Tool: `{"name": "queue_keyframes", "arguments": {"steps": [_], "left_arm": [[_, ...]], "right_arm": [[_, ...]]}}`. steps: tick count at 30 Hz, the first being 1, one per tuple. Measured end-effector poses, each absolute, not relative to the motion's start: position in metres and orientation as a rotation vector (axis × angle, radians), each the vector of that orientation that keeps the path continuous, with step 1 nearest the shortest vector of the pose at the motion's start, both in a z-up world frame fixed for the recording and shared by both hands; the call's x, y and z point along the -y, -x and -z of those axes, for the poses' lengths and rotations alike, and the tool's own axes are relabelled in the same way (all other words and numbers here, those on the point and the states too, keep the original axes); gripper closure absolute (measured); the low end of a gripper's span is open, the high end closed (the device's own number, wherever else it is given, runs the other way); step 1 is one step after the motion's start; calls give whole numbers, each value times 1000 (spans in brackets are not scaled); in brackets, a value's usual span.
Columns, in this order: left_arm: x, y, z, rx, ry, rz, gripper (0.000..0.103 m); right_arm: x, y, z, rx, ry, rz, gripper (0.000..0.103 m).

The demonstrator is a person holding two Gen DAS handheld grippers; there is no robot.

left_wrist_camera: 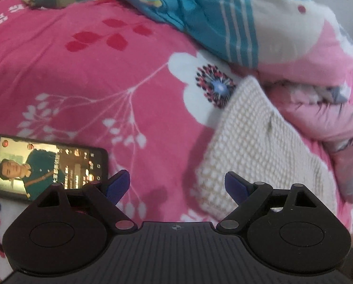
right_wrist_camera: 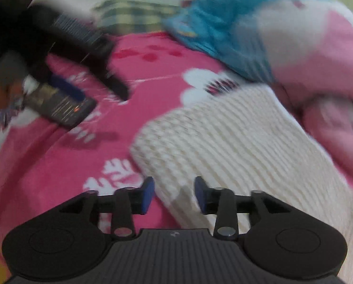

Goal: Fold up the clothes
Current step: 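Grasp the end of the houndstooth cardigan with the right gripper, then lift the held cardigan end with the right gripper and fold it over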

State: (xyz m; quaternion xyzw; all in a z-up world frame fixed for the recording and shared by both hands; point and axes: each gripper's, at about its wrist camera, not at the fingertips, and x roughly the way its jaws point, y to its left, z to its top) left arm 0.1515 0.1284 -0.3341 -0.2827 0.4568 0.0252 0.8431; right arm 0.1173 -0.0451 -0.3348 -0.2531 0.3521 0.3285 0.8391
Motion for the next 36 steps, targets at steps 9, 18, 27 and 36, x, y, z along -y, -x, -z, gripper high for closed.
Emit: {"name": "queue_keyframes", "arguments": {"steps": [9, 18, 27, 36], "left_arm": [[-148, -173, 340, -982, 724, 85, 11], [-162, -222, 370, -1049, 949, 199, 8], [-153, -281, 414, -1125, 1247, 318, 6], [-119, -309, 421, -1158, 1289, 387, 4]], "right_arm": [[-28, -119, 392, -586, 918, -637, 52], [-2, -146, 340, -633, 627, -463, 83], [34, -164, 299, -657, 385, -343, 83], [44, -154, 290, -637, 335, -330, 83]]}}
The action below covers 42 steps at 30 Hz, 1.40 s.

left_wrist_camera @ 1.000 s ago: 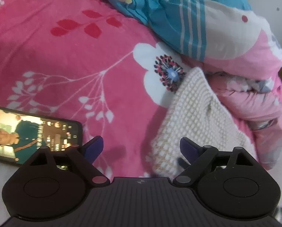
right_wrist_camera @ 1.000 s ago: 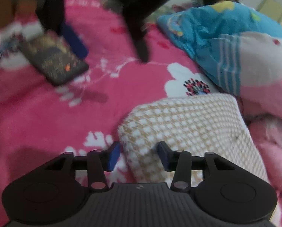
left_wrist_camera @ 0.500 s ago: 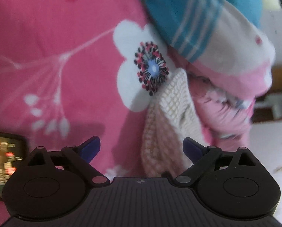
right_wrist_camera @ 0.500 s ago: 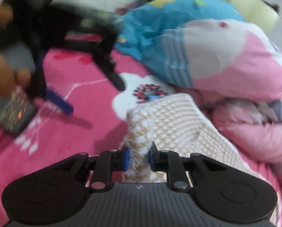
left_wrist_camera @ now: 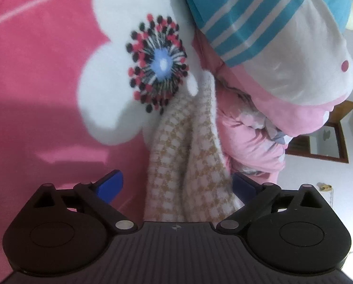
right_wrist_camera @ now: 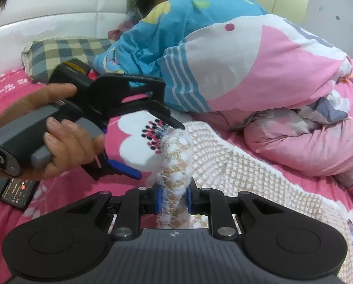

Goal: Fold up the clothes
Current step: 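Lift the held cardigan end with the right gripper and fold it over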

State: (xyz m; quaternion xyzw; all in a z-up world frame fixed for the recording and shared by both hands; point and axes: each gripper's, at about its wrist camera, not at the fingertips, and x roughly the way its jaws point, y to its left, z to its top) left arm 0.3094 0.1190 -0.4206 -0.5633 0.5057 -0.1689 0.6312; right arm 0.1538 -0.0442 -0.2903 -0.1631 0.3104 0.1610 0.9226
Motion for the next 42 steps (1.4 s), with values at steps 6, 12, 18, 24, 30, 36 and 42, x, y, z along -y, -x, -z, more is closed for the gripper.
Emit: {"name": "queue_keyframes", "arguments": {"steps": [6, 12, 18, 24, 30, 36, 42], "left_arm": [[-93, -314, 415, -1144, 1363, 446, 5], [-62, -317, 379, -1080, 1340, 511, 4], [-16, -328, 348, -1065, 1276, 562, 3], [54, -338, 327, -1055, 1176, 626, 0], [124, -341, 325, -1059, 1128, 697, 0], [195, -339, 328, -1087, 1021, 763, 1], [246, -333, 344, -1135, 916, 814, 2]], "right_arm": [[56, -151, 284, -603, 281, -299, 83], [85, -145, 265, -562, 224, -249, 83], [132, -145, 245, -526, 178, -185, 84], [194, -146, 232, -489, 141, -127, 84], [270, -149, 236, -491, 67, -47, 85], [334, -145, 249, -504, 6, 19, 85], [384, -136, 271, -562, -91, 87, 85]]}}
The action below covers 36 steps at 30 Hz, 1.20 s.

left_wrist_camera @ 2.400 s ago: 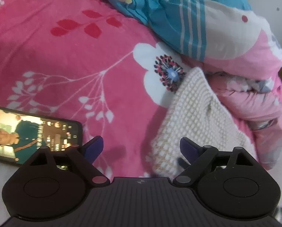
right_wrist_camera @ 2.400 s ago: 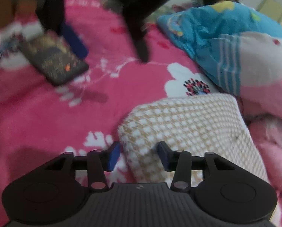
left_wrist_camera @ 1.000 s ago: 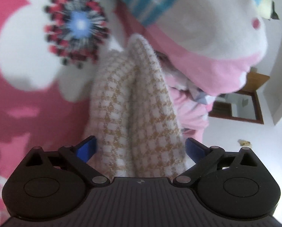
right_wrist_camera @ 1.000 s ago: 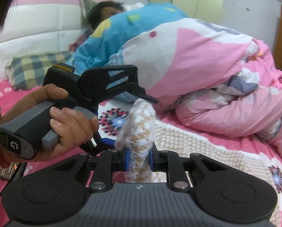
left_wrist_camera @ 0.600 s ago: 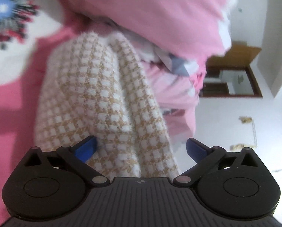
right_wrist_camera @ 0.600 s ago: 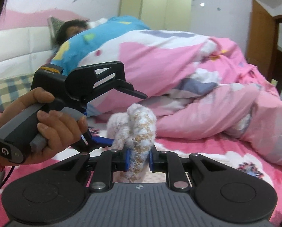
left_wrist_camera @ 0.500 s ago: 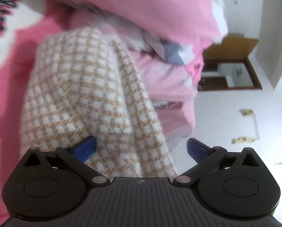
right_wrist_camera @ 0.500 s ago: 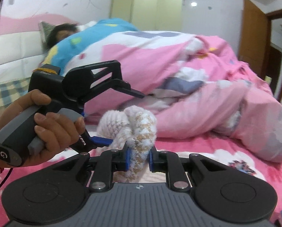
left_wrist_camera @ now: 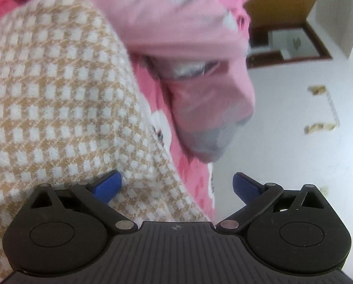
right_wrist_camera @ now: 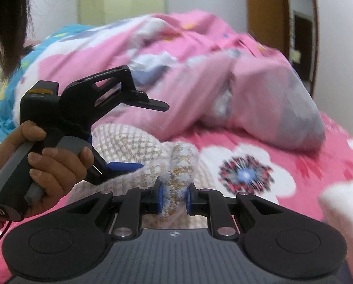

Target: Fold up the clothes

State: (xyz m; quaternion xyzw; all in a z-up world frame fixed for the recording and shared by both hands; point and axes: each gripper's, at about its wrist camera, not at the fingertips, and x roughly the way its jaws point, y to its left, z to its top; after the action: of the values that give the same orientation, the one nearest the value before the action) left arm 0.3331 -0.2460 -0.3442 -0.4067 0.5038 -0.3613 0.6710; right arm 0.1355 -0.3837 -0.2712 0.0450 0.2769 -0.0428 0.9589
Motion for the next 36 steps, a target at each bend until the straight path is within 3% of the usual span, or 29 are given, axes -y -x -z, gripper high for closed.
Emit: {"name": "queue_keyframes", "arguments": {"steps": [8, 13, 20, 27, 31, 35, 36], "left_arm": [[279, -307, 348, -1138, 686, 884, 2], [280, -298, 344, -1135, 581, 905, 3], [234, -272, 289, -1068, 516, 855, 5], [163, -241, 284, -1067, 484, 593, 5], [155, -236, 317, -1141, 467, 495, 6], [170, -231, 337, -1169, 402, 527, 5], [171, -230, 338, -1162, 397, 529, 5]], "right_arm": [[424, -116, 303, -643, -314, 143, 85], [459, -103, 339, -692, -683, 143, 85], [493, -95, 368, -684, -1034, 77, 84], [498, -93, 357, -668, -1114, 8, 75], [497, -94, 351, -654, -1146, -6, 55], [489, -106, 352, -699, -1118, -10, 52], [486, -111, 354, -720, -1109, -13, 57]]}}
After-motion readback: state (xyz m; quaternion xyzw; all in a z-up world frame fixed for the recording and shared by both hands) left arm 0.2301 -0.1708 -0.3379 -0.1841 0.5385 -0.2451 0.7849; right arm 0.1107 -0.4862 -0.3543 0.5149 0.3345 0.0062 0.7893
